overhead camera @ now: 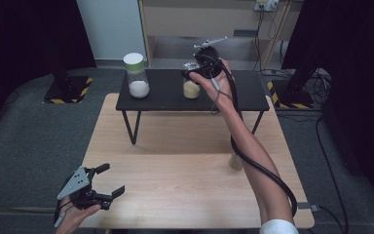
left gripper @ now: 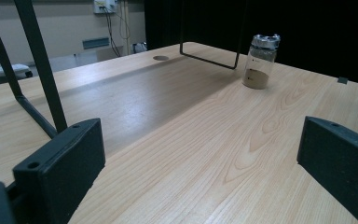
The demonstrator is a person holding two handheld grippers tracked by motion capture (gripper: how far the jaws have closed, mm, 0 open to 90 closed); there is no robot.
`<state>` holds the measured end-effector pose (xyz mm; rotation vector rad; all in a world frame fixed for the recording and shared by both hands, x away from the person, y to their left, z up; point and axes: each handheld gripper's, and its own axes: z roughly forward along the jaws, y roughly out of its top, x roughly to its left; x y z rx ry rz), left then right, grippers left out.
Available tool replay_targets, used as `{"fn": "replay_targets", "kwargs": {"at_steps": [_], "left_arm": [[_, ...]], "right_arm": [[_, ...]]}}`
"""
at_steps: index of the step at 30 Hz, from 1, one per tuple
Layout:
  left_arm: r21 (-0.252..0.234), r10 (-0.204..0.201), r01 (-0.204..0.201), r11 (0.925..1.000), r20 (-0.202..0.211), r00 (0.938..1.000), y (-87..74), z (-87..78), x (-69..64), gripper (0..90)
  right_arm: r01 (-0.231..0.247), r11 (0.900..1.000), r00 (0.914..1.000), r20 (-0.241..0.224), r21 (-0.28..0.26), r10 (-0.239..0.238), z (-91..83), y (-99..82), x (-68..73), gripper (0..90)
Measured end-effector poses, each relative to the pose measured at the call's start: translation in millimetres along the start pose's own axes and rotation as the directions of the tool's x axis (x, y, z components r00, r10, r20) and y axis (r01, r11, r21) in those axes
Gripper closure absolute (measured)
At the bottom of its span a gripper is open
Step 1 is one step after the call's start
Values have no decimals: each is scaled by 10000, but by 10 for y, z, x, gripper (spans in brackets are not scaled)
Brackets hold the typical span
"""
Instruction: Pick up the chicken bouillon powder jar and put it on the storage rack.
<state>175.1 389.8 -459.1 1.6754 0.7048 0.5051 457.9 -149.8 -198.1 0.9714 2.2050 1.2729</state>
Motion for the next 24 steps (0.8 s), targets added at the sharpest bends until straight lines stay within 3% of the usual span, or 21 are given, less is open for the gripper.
{"fn": "replay_targets", "kwargs": {"at_steps": [16,19,24], "left_arm": [[15,20,-20,10000,3,10000,3,3,-4,0],[8,13,-14,10000,4,10000,2,2,-3,0],[22,20,-20,10000,16,10000,4,5,-3,0]], "right_arm": [[-274,9994,9994,-196,-225,269,2,-101,-86,341],[-309,9990,9994,-152,-323,305,3,-122,-82,209],[-346,9963,9991,-287,-791,325,-48,-171,-108,91]]}}
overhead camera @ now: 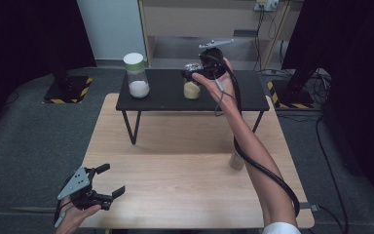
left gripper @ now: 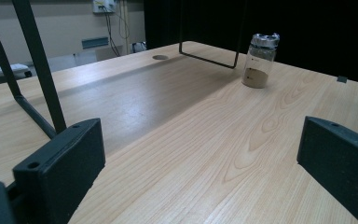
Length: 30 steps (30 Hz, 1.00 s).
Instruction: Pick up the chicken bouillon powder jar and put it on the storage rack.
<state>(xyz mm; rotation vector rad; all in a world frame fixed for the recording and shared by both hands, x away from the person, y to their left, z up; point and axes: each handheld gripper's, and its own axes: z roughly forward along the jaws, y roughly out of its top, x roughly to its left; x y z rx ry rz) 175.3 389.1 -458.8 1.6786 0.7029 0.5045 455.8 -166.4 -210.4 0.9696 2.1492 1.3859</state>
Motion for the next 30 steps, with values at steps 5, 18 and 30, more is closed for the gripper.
{"fn": "replay_targets", "kwargs": {"at_steps": [5,18,30], "left_arm": [[30,-19,19,10000,24,10000,1,4,3,0],[-26,-27,27,10000,12,10000,2,22,3,0],[-39,-21,21,10000,-12,10000,-6,14,4,0]], "right_arm": [[178,9990,9998,-40,-409,-179,-109,-7,33,72],[563,9892,9965,-535,-1352,-640,-507,15,121,72],[1088,9685,9782,-1493,-2241,-1444,-927,-35,310,71]]}}
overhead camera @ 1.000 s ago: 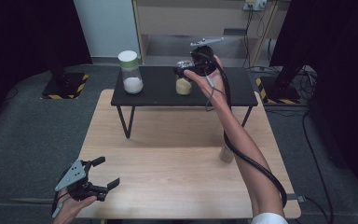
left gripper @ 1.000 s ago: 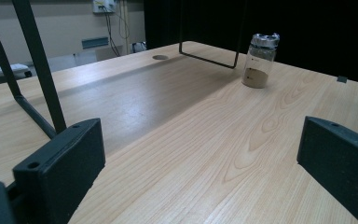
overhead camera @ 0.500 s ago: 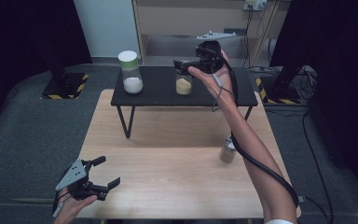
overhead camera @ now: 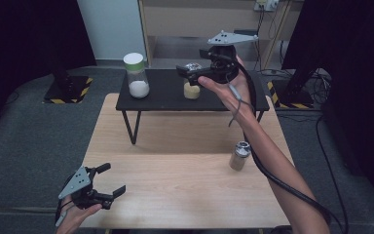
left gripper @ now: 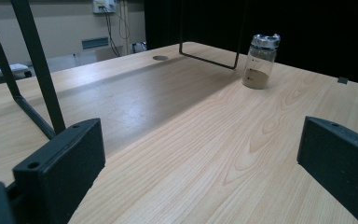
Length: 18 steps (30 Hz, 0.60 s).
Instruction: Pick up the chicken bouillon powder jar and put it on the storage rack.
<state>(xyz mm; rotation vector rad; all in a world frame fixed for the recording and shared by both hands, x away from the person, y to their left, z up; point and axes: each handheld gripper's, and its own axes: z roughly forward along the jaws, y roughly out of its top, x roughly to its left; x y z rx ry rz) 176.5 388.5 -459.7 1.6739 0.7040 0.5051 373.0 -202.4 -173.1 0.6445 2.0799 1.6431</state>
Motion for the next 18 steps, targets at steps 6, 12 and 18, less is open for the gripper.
{"fn": "replay_targets", "kwargs": {"at_steps": [6,12,18], "left_arm": [[28,52,-52,10000,54,10000,2,-1,0,0],[38,61,-61,10000,56,10000,4,2,-5,0],[55,76,-76,10000,65,10000,7,4,-6,0]], "right_arm": [[261,9994,9992,-309,-245,-268,-182,-7,119,71],[613,9975,9972,-415,-348,-627,-400,-72,223,72],[672,9965,9953,-670,-490,-704,-655,-224,280,72]]}}
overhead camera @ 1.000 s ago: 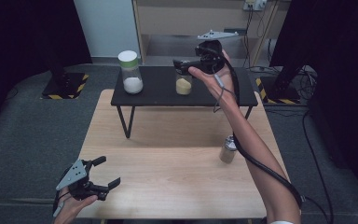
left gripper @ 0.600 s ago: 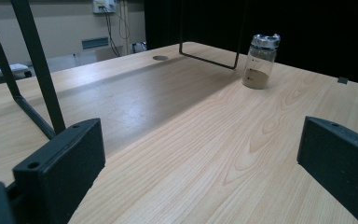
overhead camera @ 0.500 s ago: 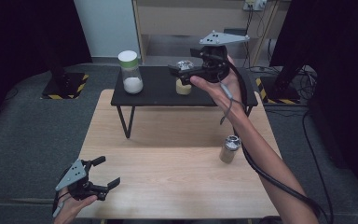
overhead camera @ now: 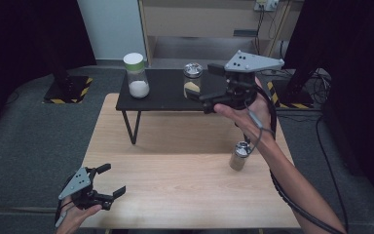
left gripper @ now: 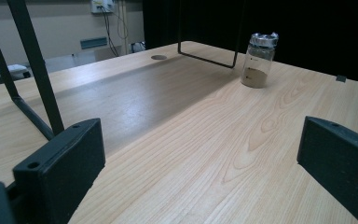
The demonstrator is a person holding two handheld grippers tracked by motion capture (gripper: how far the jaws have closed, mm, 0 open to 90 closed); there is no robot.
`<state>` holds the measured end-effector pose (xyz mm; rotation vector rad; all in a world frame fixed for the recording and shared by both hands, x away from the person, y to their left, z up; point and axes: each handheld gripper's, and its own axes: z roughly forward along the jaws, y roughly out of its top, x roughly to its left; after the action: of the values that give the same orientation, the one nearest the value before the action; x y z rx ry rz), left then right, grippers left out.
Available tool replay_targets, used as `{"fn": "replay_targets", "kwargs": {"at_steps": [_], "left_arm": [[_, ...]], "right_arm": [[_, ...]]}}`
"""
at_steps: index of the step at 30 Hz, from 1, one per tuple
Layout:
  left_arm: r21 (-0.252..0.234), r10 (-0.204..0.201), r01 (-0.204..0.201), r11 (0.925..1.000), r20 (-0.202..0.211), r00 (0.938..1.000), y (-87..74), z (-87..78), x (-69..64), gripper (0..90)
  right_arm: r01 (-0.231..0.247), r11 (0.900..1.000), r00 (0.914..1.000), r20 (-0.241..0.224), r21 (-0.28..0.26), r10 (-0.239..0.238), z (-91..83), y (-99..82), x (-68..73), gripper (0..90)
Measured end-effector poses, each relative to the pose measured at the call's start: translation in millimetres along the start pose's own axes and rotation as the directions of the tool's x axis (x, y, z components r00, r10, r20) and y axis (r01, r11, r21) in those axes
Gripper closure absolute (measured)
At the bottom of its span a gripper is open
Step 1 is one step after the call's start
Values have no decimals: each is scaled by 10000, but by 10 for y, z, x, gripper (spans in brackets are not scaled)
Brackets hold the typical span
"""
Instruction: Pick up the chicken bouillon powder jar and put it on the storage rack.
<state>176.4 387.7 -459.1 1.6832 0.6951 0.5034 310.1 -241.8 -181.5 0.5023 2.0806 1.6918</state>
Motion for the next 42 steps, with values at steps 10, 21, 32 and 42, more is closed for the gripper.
{"fn": "replay_targets", "kwargs": {"at_steps": [10,21,32,42], "left_arm": [[36,16,-16,10000,15,10000,5,2,-1,0],[54,4,-4,10000,10,10000,5,5,-2,0],[81,17,-17,10000,12,10000,10,3,-3,0],[129,29,-30,9999,32,10000,16,7,-6,0]], "right_arm": [[134,9999,9999,62,-75,-134,-413,-246,157,70],[64,10000,10000,26,-40,-64,-683,-584,313,70],[-351,9990,9989,308,267,343,-843,-998,336,59],[-861,9955,9943,671,402,833,-998,-1339,311,57]]}}
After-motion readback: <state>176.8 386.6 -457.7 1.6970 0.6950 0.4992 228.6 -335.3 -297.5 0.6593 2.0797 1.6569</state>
